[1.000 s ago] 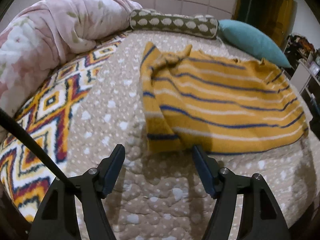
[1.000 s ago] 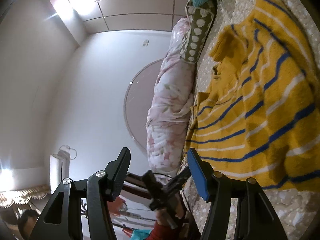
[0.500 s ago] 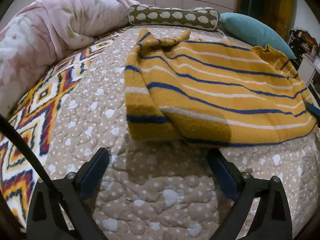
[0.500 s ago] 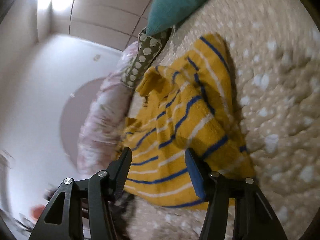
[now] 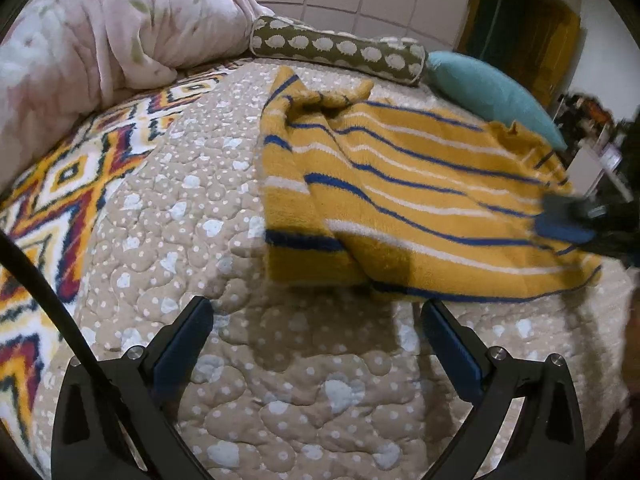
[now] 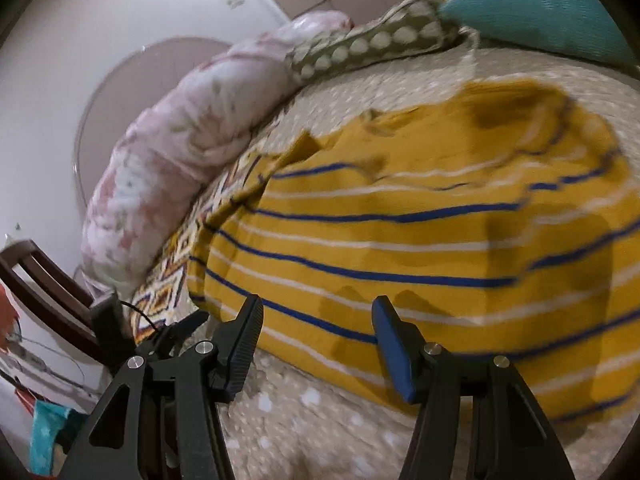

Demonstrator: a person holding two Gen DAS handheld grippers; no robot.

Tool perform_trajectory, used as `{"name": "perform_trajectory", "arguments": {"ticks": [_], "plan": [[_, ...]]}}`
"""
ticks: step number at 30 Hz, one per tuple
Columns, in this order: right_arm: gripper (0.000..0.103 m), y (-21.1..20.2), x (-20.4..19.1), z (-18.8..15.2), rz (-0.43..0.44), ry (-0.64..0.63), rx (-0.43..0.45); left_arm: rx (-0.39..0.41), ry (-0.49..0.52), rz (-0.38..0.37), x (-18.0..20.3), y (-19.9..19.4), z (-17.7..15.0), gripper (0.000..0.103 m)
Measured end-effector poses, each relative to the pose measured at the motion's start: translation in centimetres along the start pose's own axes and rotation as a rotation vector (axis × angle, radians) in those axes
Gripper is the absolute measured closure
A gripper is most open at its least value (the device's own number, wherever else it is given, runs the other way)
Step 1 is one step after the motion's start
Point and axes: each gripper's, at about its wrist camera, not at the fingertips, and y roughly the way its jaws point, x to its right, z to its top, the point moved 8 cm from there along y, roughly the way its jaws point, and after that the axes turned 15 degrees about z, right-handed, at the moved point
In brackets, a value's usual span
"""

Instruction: Fold small clothes

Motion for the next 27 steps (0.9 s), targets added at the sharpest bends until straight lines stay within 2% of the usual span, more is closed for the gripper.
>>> {"name": "perform_trajectory", "arguments": {"ticks": [4, 7, 12, 19, 27], "plan": [[0.041, 2.2, 1.1, -0.2, -0.070, 0.014, -0.058, 0.000, -0.130, -0.206, -1.7, -0.6, 0.6, 0.000], [0.041, 2.2, 1.5, -0.1, -0.059, 0.032, -0.047, -0.012, -0.203, -0.321, -2.6, -0.7, 0.9, 0.000], [0.041, 2.4, 1.3, -0.1, -0.063, 0.029, -0.060, -0.014, -0.197, -0.332, -2.9, -0.7, 1.0, 0.000], [0.041, 2.6, 1.1, -0.2, -0.071, 0.011, -0.059, -0.039, -0.204, -0.399, -2.6, -0.8, 1.1, 0.000], [0.041, 2.0, -1.2, -0.4, -0.085, -0.110, -0.046, -0.016, -0.210, -0.386, -2.6, -1.0, 0.9, 0.000]]}}
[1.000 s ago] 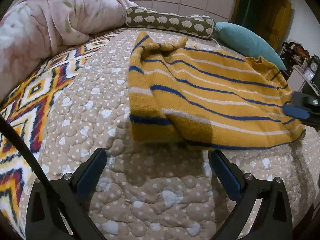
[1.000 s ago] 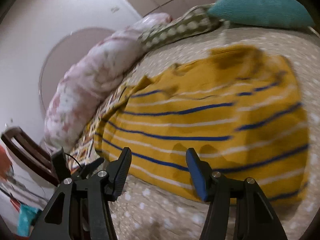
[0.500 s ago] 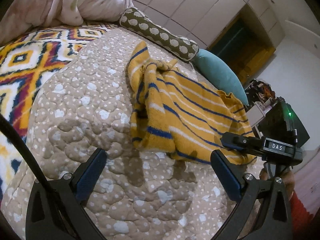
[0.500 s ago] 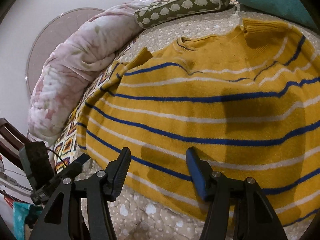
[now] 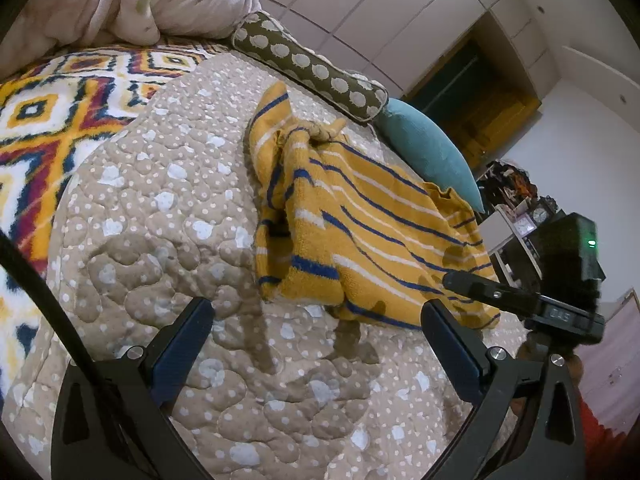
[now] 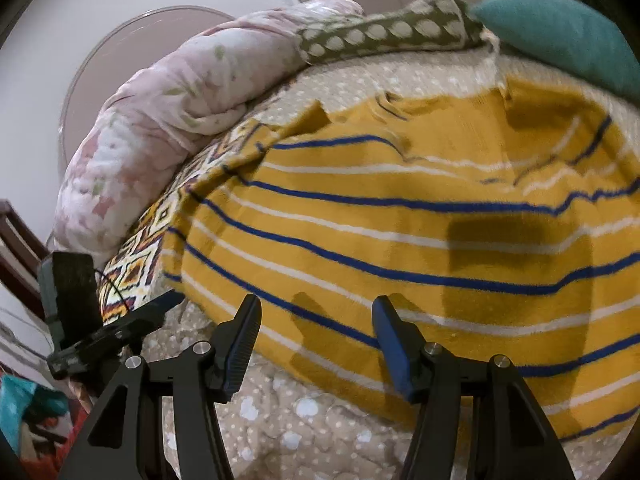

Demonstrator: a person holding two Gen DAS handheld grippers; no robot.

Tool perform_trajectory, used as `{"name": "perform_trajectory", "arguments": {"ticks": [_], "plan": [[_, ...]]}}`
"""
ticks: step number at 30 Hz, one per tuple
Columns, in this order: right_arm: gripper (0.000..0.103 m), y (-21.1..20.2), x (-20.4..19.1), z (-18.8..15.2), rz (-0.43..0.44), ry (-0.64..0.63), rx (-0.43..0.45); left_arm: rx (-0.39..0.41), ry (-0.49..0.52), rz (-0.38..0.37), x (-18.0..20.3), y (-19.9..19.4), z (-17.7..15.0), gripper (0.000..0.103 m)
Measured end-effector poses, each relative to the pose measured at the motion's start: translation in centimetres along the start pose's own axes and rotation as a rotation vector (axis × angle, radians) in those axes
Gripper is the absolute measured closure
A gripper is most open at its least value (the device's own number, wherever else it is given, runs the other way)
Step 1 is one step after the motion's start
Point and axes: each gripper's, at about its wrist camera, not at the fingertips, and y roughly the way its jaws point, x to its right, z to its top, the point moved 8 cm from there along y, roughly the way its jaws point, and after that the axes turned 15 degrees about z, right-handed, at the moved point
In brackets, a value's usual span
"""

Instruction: Fold small clothes

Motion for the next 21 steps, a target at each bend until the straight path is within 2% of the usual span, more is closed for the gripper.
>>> {"name": "perform_trajectory", "arguments": {"ticks": [9, 21], "plan": [[0.041, 1.4, -2.4, 2.1, 0.000, -0.052, 0.001, 0.036, 0.009, 0.003, 0.1, -0.5, -0.3, 0.000], [0.041, 4.8, -4.5, 5.0, -0.025, -0.111, -0.048, 0.069, 0.026, 0.014, 0.3, -0.8, -0.7, 0.000]]}}
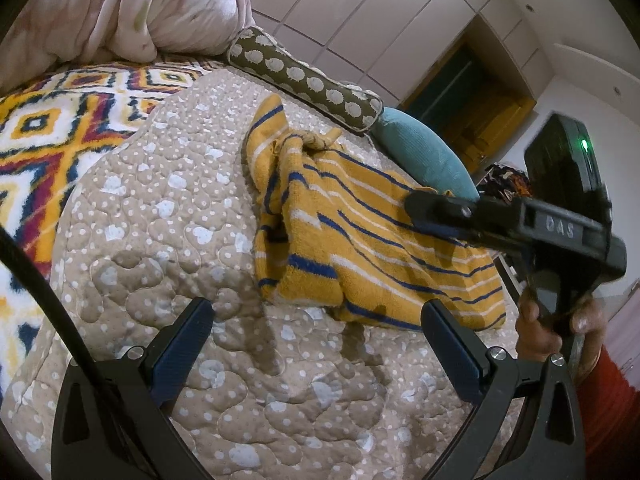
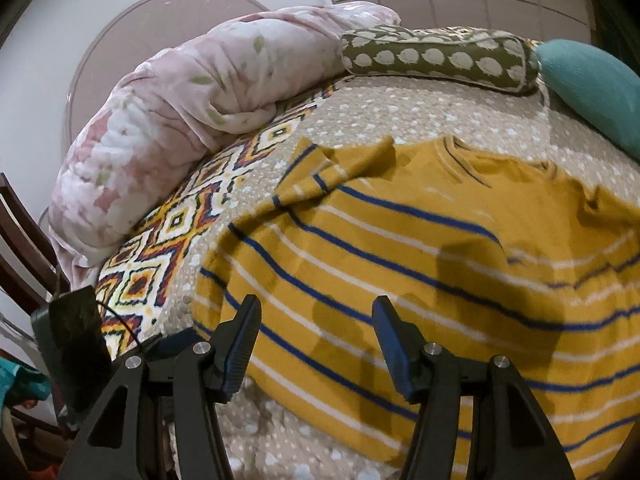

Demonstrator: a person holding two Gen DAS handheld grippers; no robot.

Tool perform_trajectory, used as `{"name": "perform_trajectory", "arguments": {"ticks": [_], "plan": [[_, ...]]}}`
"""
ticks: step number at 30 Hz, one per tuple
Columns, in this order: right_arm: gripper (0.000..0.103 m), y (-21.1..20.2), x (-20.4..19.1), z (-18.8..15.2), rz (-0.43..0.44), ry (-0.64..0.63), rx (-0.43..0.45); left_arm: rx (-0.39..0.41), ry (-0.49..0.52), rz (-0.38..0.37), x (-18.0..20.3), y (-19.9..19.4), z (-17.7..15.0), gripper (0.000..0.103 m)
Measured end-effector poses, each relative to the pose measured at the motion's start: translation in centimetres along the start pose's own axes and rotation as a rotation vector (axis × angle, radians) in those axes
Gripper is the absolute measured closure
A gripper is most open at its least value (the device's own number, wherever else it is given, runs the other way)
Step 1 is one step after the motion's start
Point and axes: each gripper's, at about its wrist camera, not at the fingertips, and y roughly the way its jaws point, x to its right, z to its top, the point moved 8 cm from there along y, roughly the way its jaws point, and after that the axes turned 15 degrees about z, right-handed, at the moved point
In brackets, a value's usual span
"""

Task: Fold small clothes
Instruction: 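Move the right tool down to the side edge of the yellow sweater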

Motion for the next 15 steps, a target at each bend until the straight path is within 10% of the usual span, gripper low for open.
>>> {"name": "perform_trajectory", "arguments": {"ticks": [15], "plan": [[0.064, 9.5, 1.4, 7.6, -0.196, -0.067, -0.117, 0.069, -0.002, -0.030, 0.0, -1.1, -0.3, 0.000]]}}
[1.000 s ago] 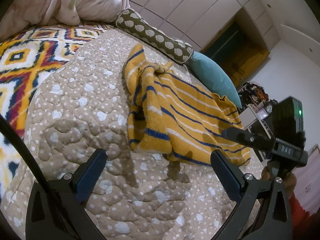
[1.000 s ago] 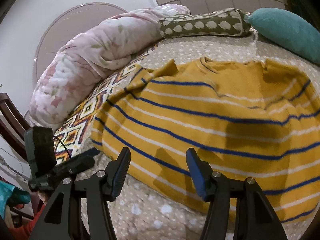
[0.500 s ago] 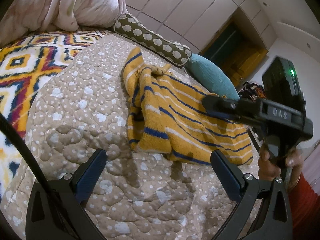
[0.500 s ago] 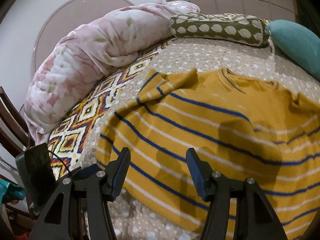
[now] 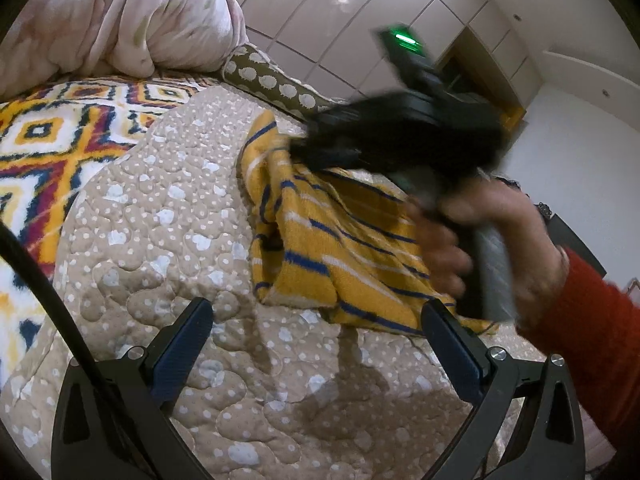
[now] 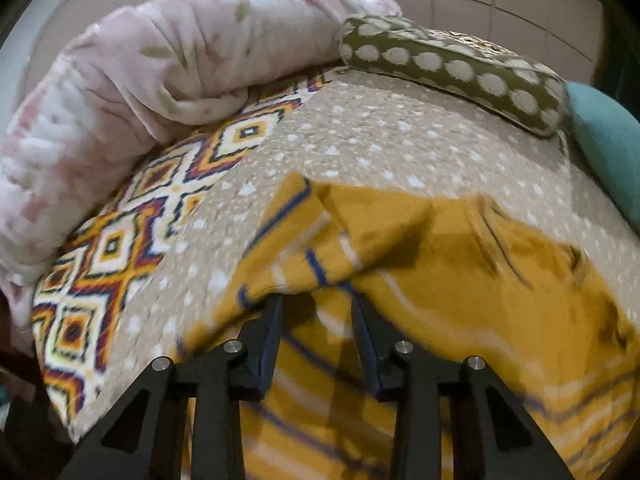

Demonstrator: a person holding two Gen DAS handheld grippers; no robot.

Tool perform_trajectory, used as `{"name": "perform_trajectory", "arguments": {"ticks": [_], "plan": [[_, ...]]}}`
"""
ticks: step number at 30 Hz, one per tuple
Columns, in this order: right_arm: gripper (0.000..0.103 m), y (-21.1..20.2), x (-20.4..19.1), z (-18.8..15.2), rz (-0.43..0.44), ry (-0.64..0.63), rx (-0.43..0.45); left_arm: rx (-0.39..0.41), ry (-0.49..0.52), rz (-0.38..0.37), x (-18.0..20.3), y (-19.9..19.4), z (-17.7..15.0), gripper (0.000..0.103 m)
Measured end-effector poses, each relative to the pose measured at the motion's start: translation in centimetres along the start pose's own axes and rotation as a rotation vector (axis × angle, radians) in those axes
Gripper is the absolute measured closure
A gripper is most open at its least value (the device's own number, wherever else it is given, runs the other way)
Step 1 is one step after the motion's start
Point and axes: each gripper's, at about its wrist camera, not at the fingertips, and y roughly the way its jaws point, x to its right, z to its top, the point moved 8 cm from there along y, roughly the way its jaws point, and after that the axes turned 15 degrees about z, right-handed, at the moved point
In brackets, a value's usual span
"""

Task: Fold small clothes
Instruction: 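Move the right tool down to the side edge of the yellow sweater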

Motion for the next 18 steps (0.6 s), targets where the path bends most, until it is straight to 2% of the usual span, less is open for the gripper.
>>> {"name": "perform_trajectory", "arguments": {"ticks": [4, 8, 10, 12, 15, 17, 18], "plan": [[0.064, 4.0, -2.5, 2.3, -0.018, -0.106, -0.057, 0.005, 0.007, -0.002, 0.0, -0.4, -0.3, 0.000], [0.062, 4.5, -4.2, 2.8, -0.027, -0.163, -0.082, 0.003, 0.015, 0.014, 0.3, -0.3, -0.5, 0.000], [0.062, 2.5, -4.0, 2.8, 0.014, -0.135, -0.056, 0.001, 0.020, 0.040, 0.4, -0.2, -0.7, 0.000], [0.062, -0.1, -3.0, 2.3, 0.017, -0.098, -0.024, 0.003, 0.022, 0.062, 0.5, -0.1, -0.7, 0.000], [0.061, -5.1, -0.2, 0.1, 0.024, -0.056, 0.020, -0.004, 0.034, 0.116, 0.6, -0.2, -0.9, 0.002], [0.061, -8.1, 2.9, -2.4, -0.011, -0.044, 0.022, -0.029, 0.034, 0.146, 0.4, -0.1, -0.7, 0.004], [0.061, -9.0, 4.5, -3.4, -0.044, -0.035, 0.012, -0.046, 0.022, 0.138, 0.5, -0.3, -0.4, 0.006]]}}
